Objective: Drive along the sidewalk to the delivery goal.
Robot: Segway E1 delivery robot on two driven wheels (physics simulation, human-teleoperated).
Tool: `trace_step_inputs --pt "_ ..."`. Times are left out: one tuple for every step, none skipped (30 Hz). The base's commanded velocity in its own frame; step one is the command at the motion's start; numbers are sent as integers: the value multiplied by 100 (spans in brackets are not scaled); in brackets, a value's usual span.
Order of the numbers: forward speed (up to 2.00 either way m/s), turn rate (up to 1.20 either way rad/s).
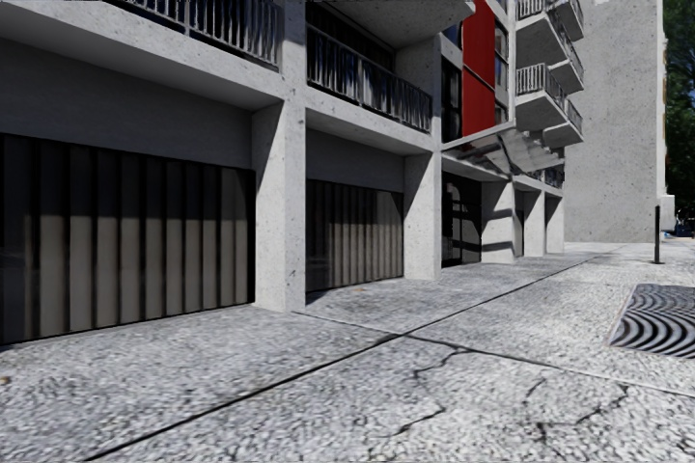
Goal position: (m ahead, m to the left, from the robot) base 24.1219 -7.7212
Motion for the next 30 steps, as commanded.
trace_step_inputs --pt "200 -120" --pt "200 -120" --pt "200 -120" --pt "200 -120" --pt "200 -120" --pt "200 -120" --pt "200 -120" --pt "200 -120" --pt "200 -120" --pt "200 -120" --pt "200 -86" --pt "200 -86" --pt "200 -8" --pt "200 0" --pt "200 0" --pt "200 0" --pt "200 0" --pt "200 0" --pt "200 0" --pt "200 0" --pt "200 0" --pt "200 0" --pt "200 0" --pt "200 0" --pt "200 0" --pt "200 0" --pt "200 0" --pt "200 0" --pt "200 0" --pt "200 0"
